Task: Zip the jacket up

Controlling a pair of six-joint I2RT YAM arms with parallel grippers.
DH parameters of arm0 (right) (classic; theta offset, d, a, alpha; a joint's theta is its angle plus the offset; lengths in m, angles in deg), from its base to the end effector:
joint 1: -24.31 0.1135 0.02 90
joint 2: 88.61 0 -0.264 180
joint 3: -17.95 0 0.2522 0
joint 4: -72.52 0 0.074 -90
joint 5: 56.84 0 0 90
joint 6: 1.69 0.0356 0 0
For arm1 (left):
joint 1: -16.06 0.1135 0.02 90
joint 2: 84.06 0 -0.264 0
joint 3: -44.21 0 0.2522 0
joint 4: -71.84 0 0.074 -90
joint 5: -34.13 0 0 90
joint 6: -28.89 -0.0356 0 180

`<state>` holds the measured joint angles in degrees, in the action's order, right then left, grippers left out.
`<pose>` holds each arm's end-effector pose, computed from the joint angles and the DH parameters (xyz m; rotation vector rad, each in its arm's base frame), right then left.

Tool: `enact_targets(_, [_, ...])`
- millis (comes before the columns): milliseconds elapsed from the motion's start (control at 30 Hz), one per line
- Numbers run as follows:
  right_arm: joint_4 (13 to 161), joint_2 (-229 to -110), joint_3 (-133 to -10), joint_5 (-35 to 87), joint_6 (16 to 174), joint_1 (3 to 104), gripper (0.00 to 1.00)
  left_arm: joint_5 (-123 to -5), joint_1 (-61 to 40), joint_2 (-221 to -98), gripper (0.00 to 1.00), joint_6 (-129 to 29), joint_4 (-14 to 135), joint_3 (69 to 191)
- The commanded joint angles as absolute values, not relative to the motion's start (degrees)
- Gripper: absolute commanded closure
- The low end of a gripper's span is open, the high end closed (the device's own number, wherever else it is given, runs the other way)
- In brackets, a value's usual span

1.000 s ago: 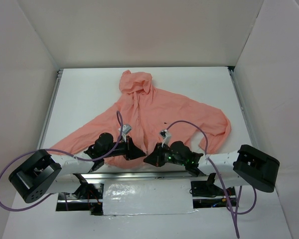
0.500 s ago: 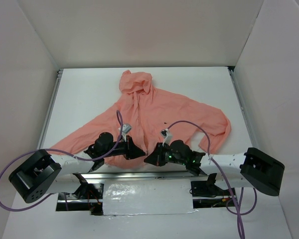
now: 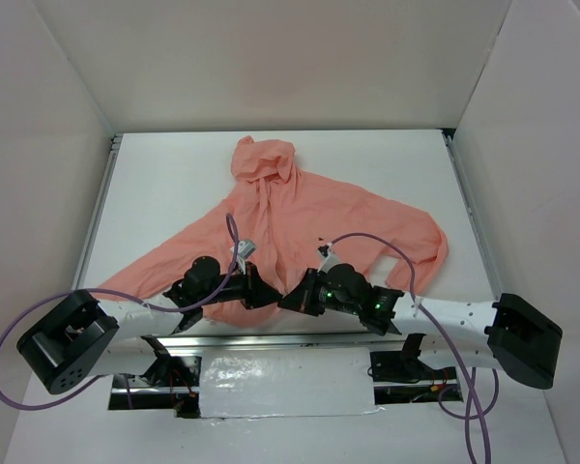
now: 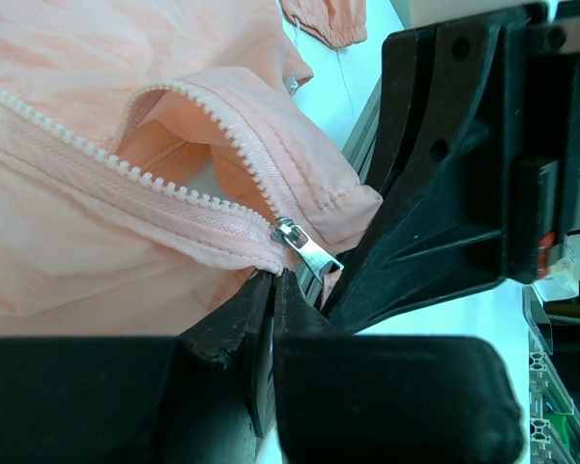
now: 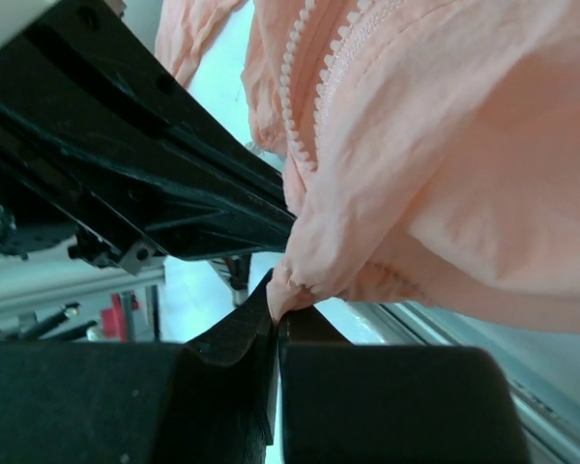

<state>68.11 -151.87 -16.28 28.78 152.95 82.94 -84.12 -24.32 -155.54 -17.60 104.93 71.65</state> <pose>0.1129 0.1903 0.1813 0.0647 2.3158 1.3499 0.1573 -0.1559 0.1685 0.3521 1.9637 -1.4429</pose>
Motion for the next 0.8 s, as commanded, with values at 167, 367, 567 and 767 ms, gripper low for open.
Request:
enact_targets(167, [73.10,-152.24,-21.83,29.65,161.60,81.62,1.00,-84.87,-24.98,-154.11,1.00,-19.89,107.65,72.39])
enact_targets(367, [72.13,-151.36,-21.65,27.81,161.61,80.65,1.00,-84.35,-25.07,-153.05,1.00,-20.15,106.77,72.21])
enact_targets(567, [69.60,-151.01,-19.11,25.53,165.82,78.80,1.00,-85.14,-25.16,-154.28,1.00,-19.71,108.26,72.21])
enact_targets(767, [71.33,-149.70,-19.80,24.82,169.25,77.75,1.00,-84.88,-25.25,-154.02,1.00,-20.15,108.18,72.12])
